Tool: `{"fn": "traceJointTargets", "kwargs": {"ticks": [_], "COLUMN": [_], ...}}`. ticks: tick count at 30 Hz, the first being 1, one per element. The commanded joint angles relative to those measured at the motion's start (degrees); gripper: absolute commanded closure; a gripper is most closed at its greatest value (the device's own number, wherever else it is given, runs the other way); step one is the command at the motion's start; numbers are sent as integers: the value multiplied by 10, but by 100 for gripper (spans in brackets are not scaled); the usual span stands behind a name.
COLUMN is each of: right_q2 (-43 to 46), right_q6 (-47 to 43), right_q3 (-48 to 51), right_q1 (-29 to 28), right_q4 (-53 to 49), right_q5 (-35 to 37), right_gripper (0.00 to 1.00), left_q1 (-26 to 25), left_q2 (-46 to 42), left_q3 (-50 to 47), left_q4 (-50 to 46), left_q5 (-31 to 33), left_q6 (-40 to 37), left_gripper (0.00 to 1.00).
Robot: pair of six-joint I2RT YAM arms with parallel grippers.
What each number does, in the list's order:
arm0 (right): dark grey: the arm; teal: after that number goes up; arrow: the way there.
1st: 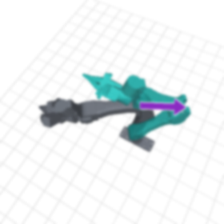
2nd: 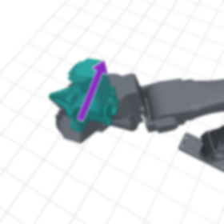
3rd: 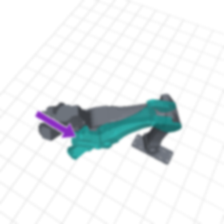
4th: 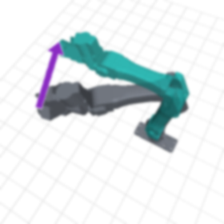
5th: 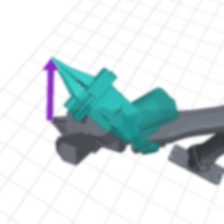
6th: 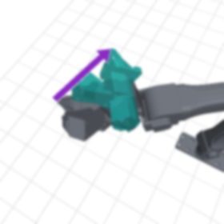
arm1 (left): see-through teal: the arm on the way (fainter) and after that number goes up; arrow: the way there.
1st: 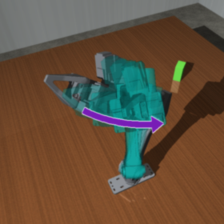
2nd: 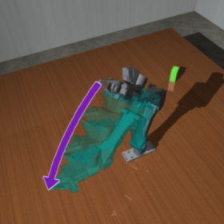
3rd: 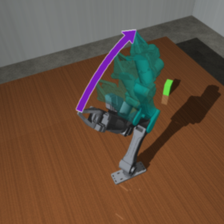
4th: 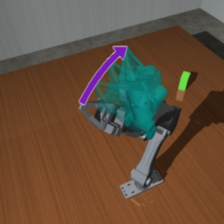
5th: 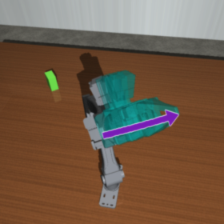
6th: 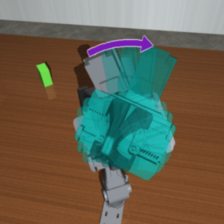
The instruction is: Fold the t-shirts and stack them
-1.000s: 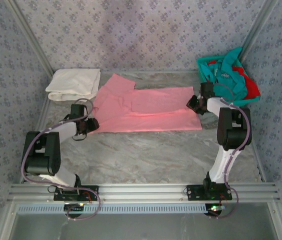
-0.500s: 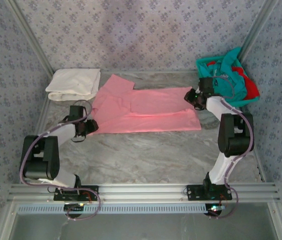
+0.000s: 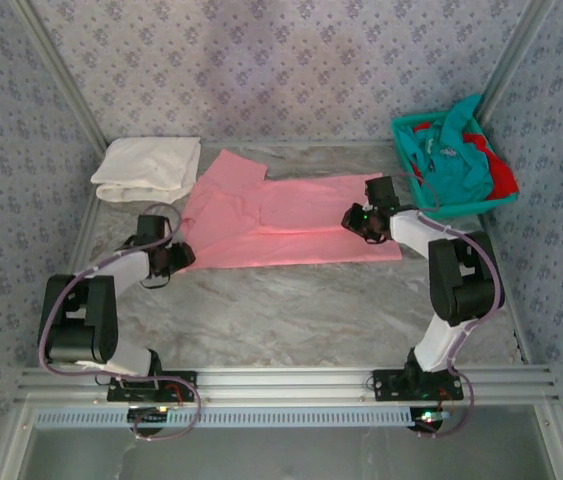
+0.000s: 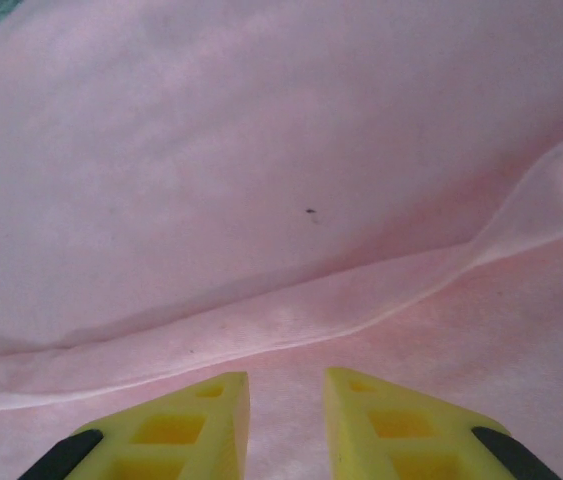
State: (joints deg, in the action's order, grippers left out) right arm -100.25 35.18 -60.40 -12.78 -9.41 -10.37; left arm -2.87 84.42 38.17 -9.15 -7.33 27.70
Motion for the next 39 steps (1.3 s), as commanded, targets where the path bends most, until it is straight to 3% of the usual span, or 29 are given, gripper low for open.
{"fn": "traceJointTargets", "kwargs": {"ticks": [1,17,21,31,39], "right_q2": [-35,-137,-125,-21,-28], "right_q6": [19,39,39,39,38], "right_q3": [-28,-122,-135,-31,0], "right_q1": [-6,-15,-18,-15,-6], "right_q4": [13,24,14,-6,-6], "right_q5": [-5,-5,-11,-4,7], "right_gripper": [72,71,71,68,67], "left_q1": [7,14,14,14,14], "left_q2": [10,20,21,23,36], "left_q3": [-11,-5,-4,-6,1], "left_q4": [-19,-18,-18,-12,-14], "left_q5": [-8,-8,-8,-14,-26], "left_q6": [5,-10,-11,-13,-19], "left_gripper": [55,54,54,54,54]}}
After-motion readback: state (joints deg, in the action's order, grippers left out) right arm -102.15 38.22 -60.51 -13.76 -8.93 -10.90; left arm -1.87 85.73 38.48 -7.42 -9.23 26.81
